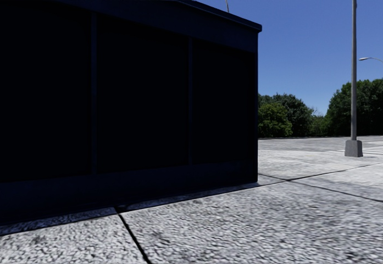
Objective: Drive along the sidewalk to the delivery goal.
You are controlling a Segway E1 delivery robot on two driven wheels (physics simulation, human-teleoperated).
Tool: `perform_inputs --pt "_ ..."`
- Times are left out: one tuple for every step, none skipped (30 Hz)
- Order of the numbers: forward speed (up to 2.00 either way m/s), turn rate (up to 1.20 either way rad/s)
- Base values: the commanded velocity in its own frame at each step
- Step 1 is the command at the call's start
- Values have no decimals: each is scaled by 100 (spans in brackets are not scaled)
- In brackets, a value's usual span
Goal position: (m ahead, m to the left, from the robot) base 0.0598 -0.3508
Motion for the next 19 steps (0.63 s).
perform_inputs --pt "0 0" --pt "0 0" --pt "0 0" --pt "0 0" --pt "0 0" --pt "0 0" --pt "0 0" --pt "0 0" --pt "0 0" --pt "0 0" --pt "0 0" --pt "0 0" --pt "0 0" --pt "0 0" --pt "0 0" --pt "0 0" --pt "0 0" --pt "0 0" --pt "0 0"
